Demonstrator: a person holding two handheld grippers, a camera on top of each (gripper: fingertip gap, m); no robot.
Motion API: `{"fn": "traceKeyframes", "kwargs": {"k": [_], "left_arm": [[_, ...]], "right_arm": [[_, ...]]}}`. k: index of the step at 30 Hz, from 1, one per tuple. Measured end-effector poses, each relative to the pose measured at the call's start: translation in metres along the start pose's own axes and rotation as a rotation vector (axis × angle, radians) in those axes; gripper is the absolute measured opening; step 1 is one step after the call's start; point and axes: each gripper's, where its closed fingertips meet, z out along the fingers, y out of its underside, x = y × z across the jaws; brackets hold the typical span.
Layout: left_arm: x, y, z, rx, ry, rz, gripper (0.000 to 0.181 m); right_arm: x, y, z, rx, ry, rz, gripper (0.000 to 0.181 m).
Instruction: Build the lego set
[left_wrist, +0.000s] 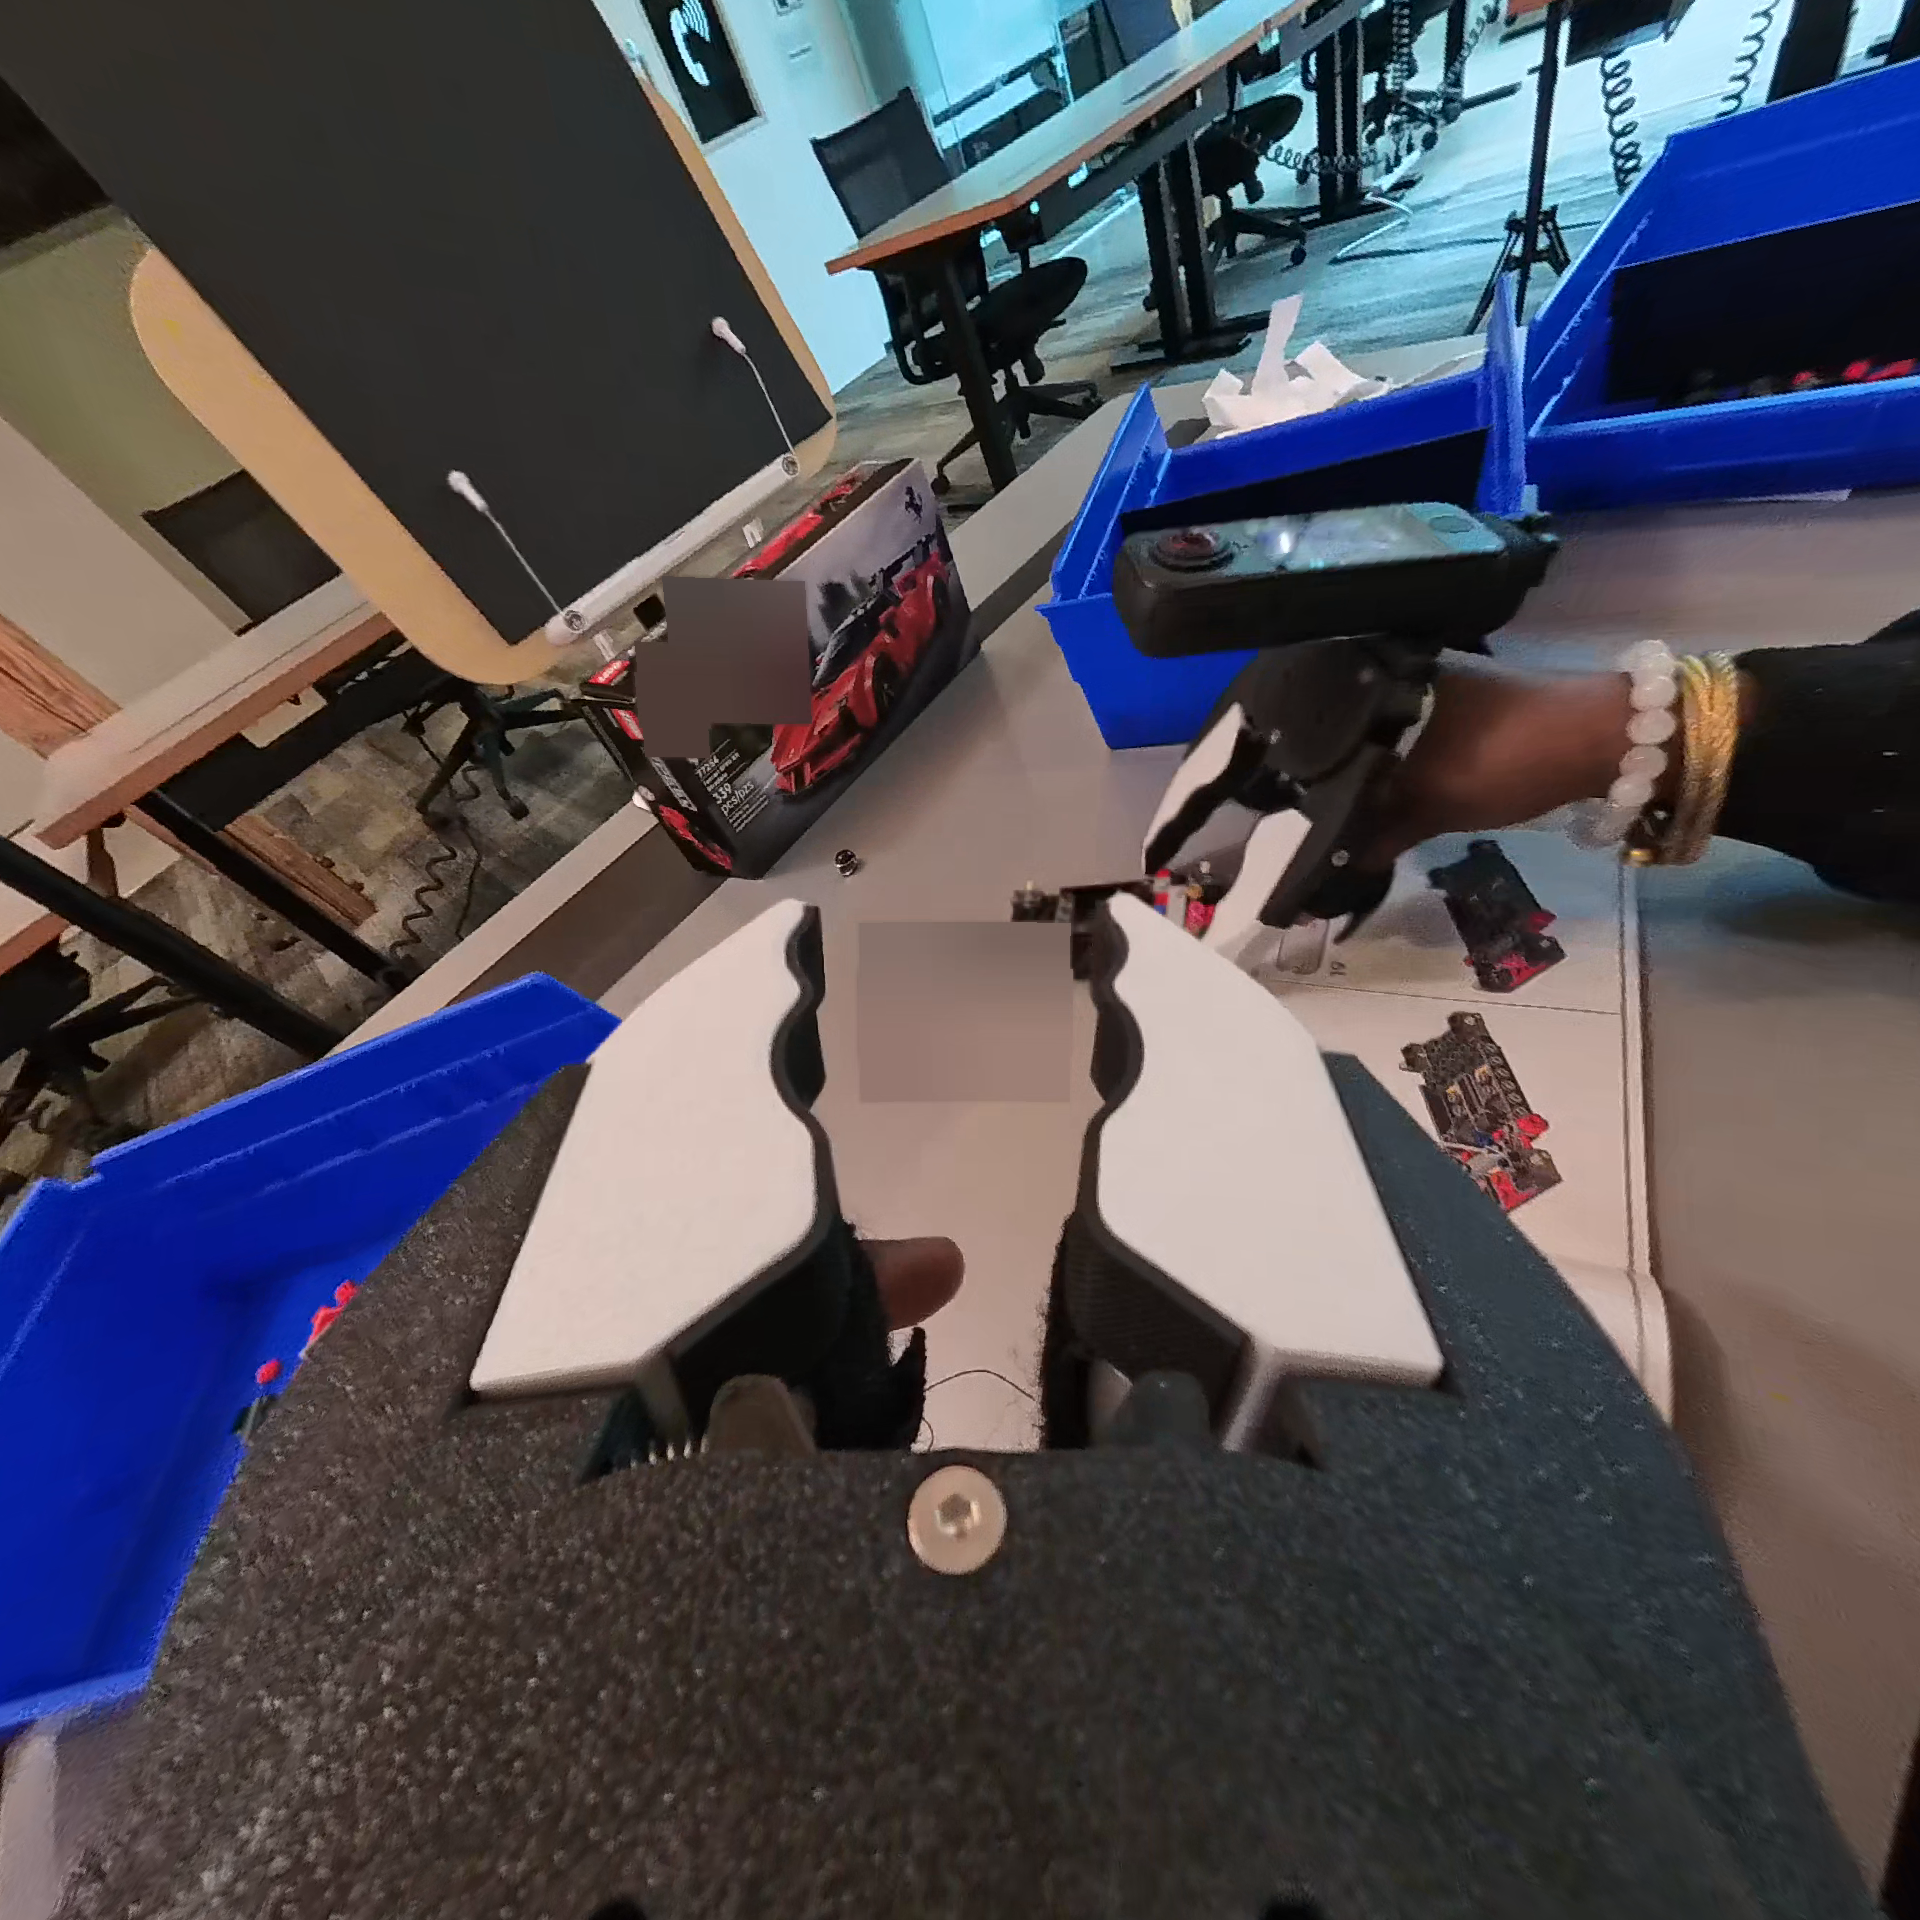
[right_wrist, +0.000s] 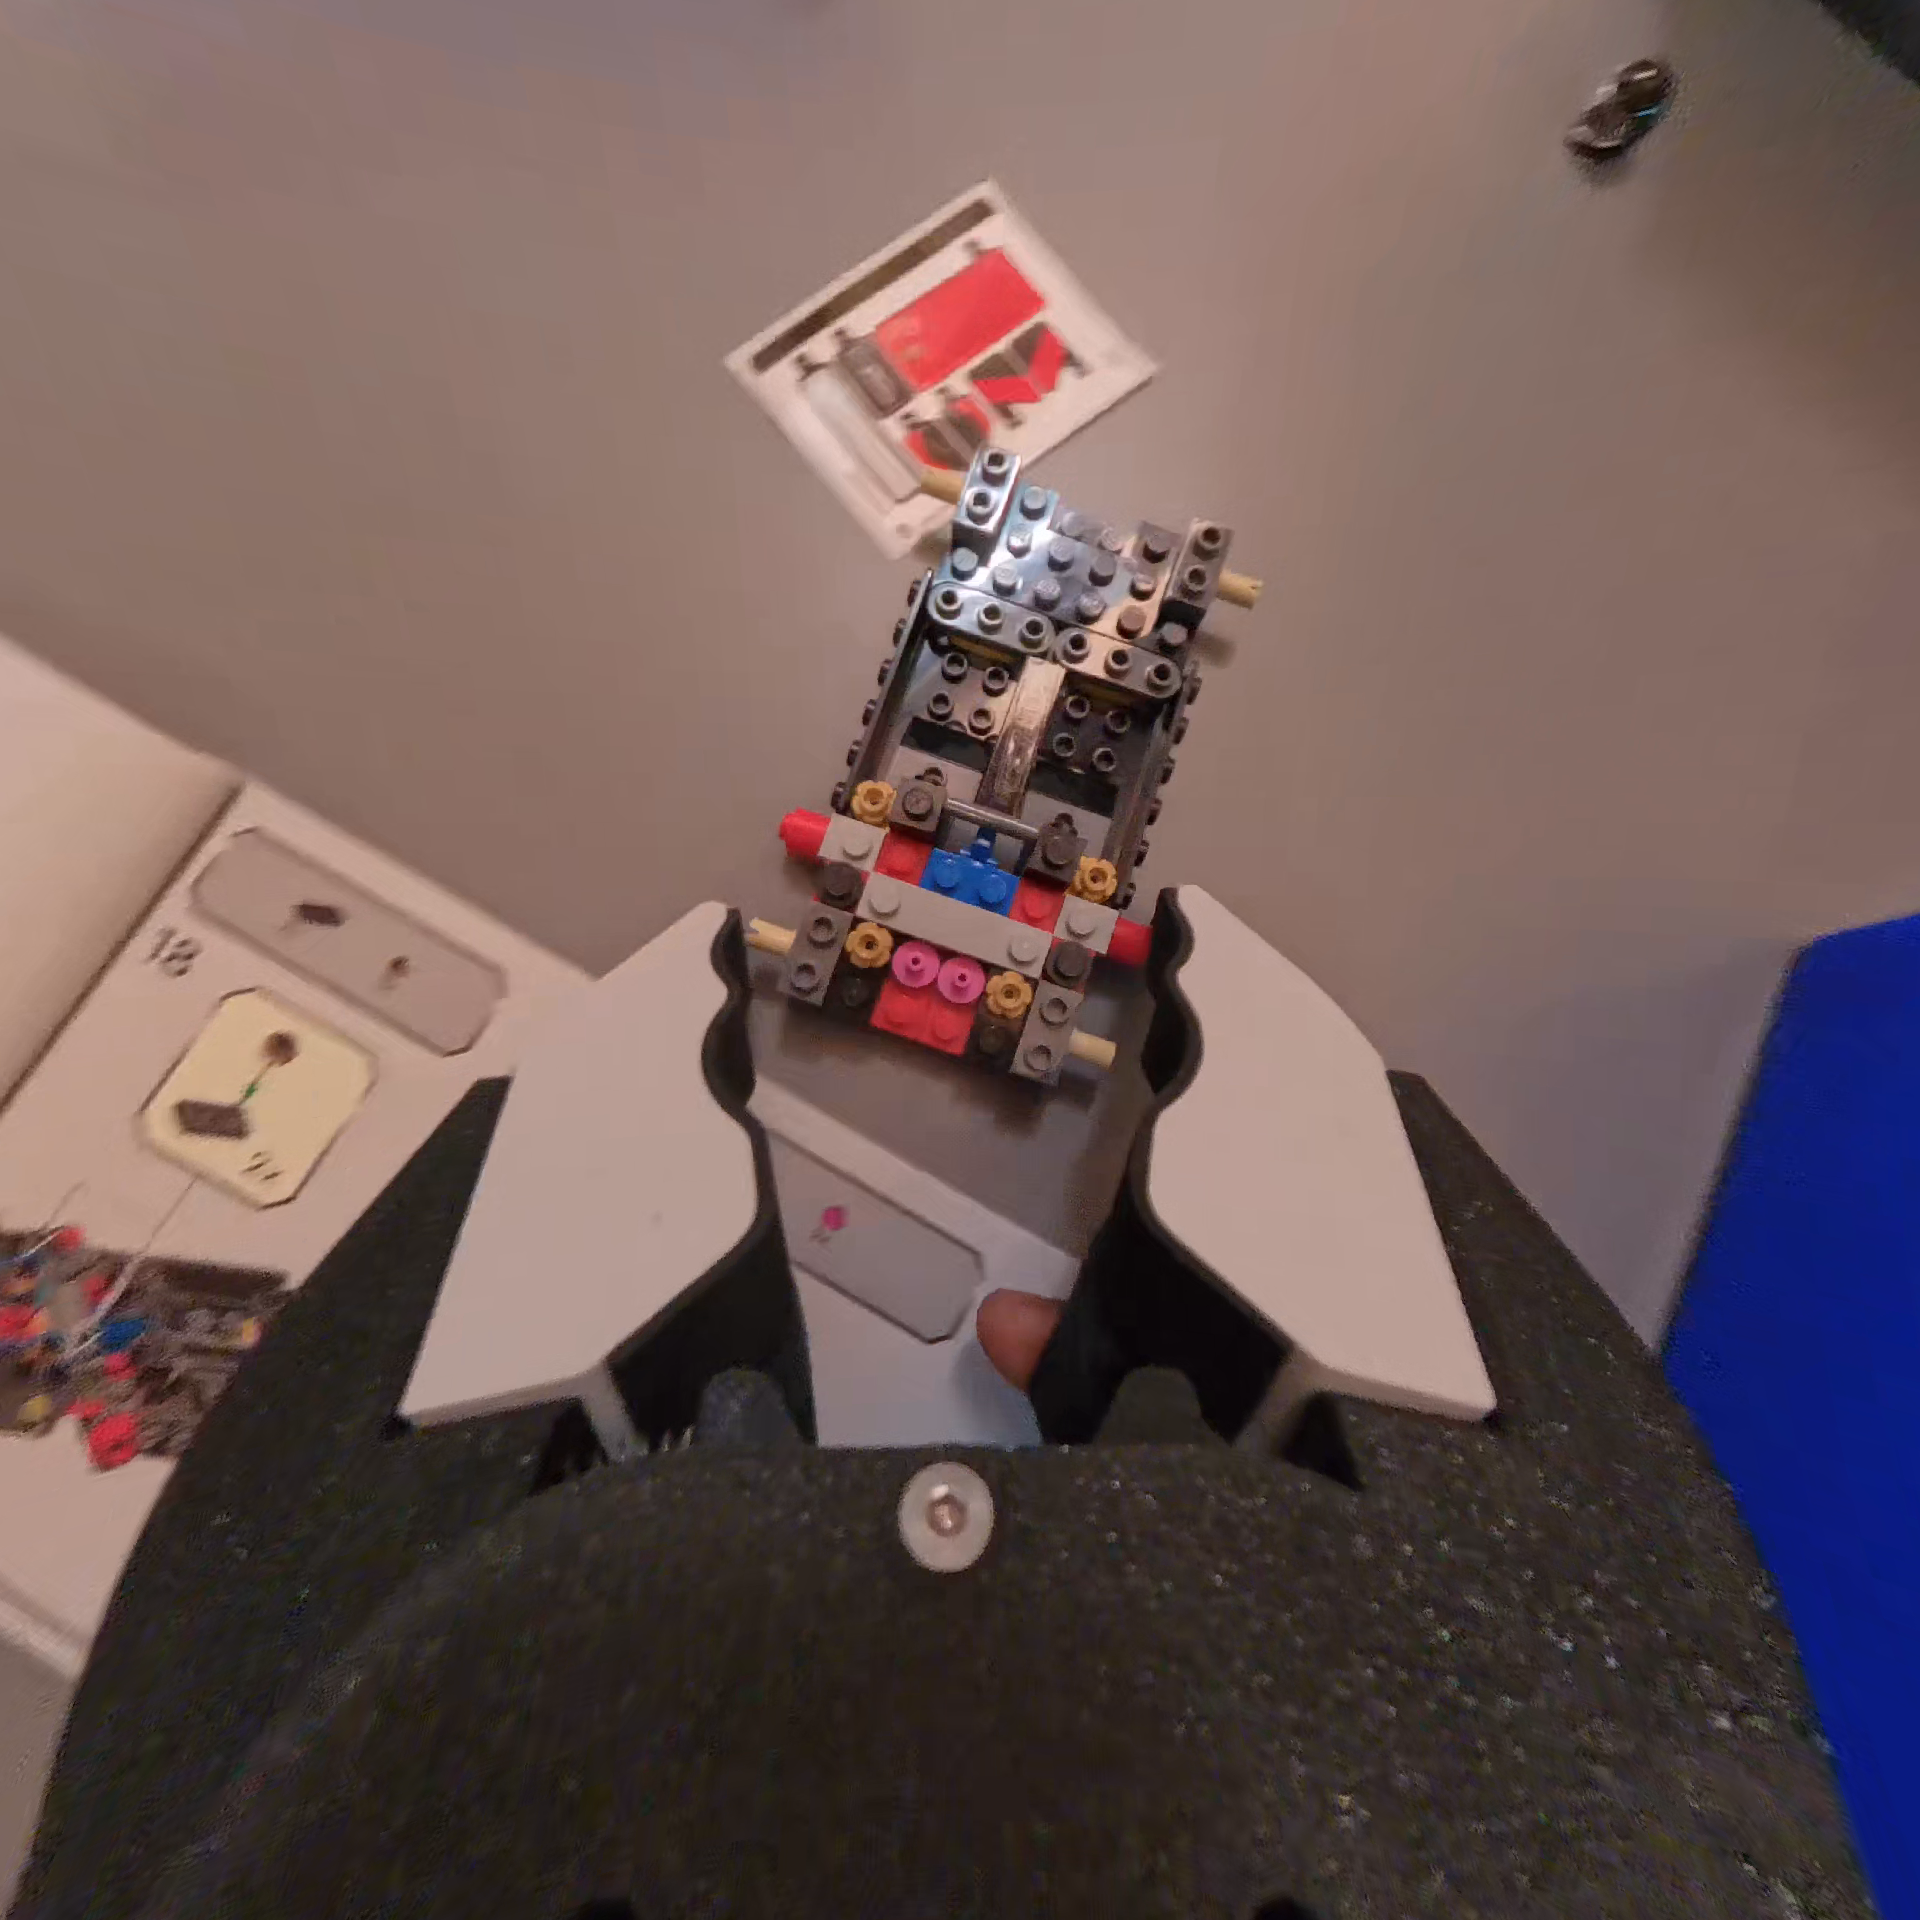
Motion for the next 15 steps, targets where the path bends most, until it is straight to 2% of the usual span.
{"fn": "traceKeyframes", "kwargs": {"k": [2,4,6,8,9,11,13,15], "left_arm": [[0.000,0.004,-0.004,-0.026,0.009,-0.007,0.048],[0.000,0.010,-0.008,-0.076,0.011,0.015,0.047],[-0.004,0.016,-0.011,-0.123,-0.008,0.033,0.047],[-0.007,0.018,-0.013,-0.148,-0.020,0.035,0.047],[-0.006,0.017,-0.013,-0.148,-0.016,0.037,0.045],[-0.001,0.013,-0.013,-0.141,0.016,0.029,0.038],[0.006,0.011,-0.010,-0.145,0.061,0.011,0.029],[0.011,0.008,-0.006,-0.132,0.082,0.011,0.021]], "right_arm": [[0.005,0.001,-0.009,0.011,0.022,-0.001,0.081],[-0.006,0.000,-0.031,0.090,-0.020,-0.014,0.081],[-0.025,0.014,-0.054,0.140,-0.103,-0.072,0.070],[-0.038,0.038,-0.070,0.129,-0.162,-0.170,0.042],[-0.039,0.049,-0.074,0.129,-0.147,-0.225,0.025],[-0.034,0.074,-0.075,0.091,-0.073,-0.270,0.010],[-0.040,0.086,-0.080,0.097,-0.093,-0.171,0.000],[-0.047,0.094,-0.086,0.101,-0.112,-0.010,0.000]]}}
